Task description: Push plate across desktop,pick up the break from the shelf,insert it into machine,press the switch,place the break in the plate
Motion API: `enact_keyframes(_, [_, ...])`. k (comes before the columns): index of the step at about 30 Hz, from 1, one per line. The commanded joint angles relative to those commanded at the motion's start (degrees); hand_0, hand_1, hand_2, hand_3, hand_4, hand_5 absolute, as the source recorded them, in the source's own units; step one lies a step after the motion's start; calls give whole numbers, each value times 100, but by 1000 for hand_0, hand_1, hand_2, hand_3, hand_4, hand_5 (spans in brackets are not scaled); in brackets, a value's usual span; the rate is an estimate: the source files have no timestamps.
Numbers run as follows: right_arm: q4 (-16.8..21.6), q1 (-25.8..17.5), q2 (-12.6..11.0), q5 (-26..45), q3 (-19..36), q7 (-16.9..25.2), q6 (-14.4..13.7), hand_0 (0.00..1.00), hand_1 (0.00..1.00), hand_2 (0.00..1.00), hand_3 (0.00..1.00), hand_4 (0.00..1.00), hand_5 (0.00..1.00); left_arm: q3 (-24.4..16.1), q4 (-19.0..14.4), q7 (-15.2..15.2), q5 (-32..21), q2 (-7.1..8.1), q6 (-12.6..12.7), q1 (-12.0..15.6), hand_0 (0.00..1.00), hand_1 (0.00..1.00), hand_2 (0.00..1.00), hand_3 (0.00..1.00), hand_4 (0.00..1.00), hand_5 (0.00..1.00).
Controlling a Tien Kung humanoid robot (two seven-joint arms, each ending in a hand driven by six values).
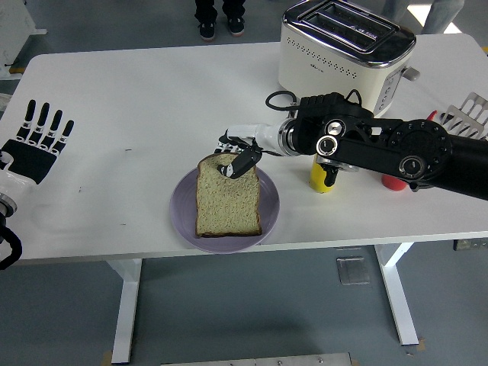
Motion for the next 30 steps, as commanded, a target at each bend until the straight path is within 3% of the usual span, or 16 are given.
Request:
enact_keyframes(4, [-26,22,-9,-33,11,24,26,665,701,715,699,556,158,-50,1,1,26,11,-1,7,802,744,698,691,818,998])
enact_keyframes(5, [-31,26,-10,-40,11,29,34,665,700,718,740,612,185,-58,0,2,31,14,-1,9,803,745,698,690,819,998])
enact_keyframes(10, [-37,35,-5,-58,2,28,115,665,700,718,740,612,185,-71,-5,2,52,28,0,10,803,745,698,690,819,998])
enact_keyframes(11, [-37,35,-4,-61,-1,28,126,669,703,725,772,653,210,-69,-5,2,53,29,1,9,803,745,698,690,817,998])
enact_keyframes(30, [-70,133,-64,-386,76,108,170,671,705,728,774,630,205,-175,62,-5,136,56,4,-15,803,745,698,689,818,998])
